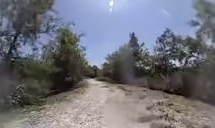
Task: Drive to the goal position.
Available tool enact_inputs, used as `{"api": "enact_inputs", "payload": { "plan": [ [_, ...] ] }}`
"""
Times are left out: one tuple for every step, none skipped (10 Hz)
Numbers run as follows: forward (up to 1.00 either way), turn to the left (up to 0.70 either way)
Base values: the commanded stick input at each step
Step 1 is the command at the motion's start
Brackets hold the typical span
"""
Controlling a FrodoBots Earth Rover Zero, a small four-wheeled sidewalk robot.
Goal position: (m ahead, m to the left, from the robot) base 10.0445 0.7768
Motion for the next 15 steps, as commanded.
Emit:
{"api": "enact_inputs", "payload": {
  "plan": [
    [0.7, 0.11],
    [0.7, 0.14],
    [0.7, 0.14],
    [0.7, 0.14],
    [0.7, 0.0],
    [0.7, 0.0],
    [0.7, 0.0],
    [0.7, 0.0],
    [0.7, 0.0],
    [0.7, 0.0],
    [0.7, 0.0],
    [0.7, 0.0],
    [0.7, 0.08],
    [0.7, 0.14],
    [0.7, 0.11]
  ]
}}
